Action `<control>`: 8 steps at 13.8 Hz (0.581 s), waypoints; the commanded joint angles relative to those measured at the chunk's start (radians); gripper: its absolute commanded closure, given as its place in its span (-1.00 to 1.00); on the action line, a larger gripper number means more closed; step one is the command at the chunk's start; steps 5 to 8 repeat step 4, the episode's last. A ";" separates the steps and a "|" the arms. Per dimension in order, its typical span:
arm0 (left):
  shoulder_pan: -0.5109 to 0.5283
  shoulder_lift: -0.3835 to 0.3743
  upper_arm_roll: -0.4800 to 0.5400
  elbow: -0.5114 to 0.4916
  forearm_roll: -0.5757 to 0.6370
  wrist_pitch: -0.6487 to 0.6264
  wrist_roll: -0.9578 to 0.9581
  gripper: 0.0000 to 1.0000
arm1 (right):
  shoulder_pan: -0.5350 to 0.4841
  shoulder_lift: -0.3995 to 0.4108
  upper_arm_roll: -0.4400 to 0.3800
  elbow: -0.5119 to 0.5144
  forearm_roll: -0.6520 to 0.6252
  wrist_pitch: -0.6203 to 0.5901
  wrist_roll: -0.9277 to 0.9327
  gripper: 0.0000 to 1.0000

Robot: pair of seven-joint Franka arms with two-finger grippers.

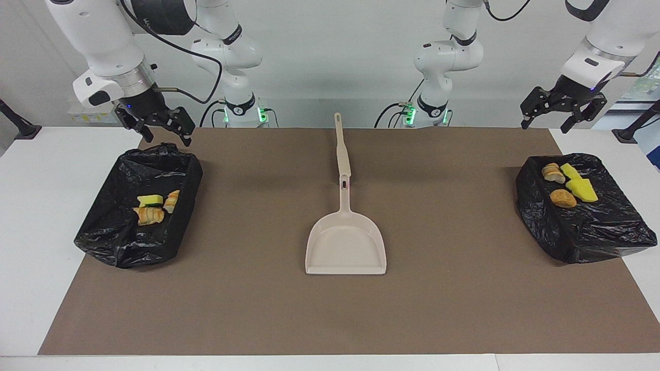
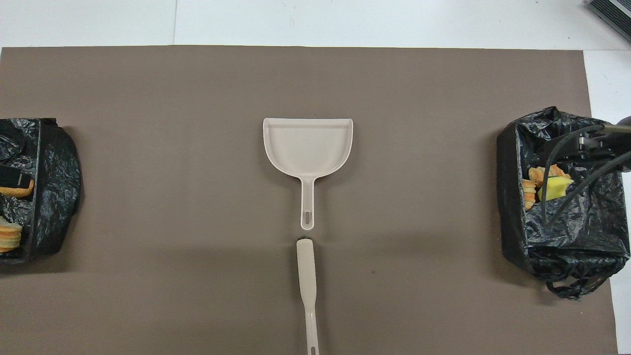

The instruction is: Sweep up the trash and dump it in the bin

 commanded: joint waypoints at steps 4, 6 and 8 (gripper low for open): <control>0.005 0.017 -0.002 0.032 0.007 -0.032 0.005 -1.00 | -0.010 -0.021 0.005 -0.022 0.010 0.009 0.008 -1.00; 0.005 0.017 -0.002 0.032 0.007 -0.032 0.005 -1.00 | -0.010 -0.021 0.005 -0.022 0.010 0.009 0.008 -1.00; 0.005 0.017 -0.002 0.032 0.007 -0.032 0.005 -1.00 | -0.010 -0.021 0.005 -0.022 0.010 0.009 0.008 -1.00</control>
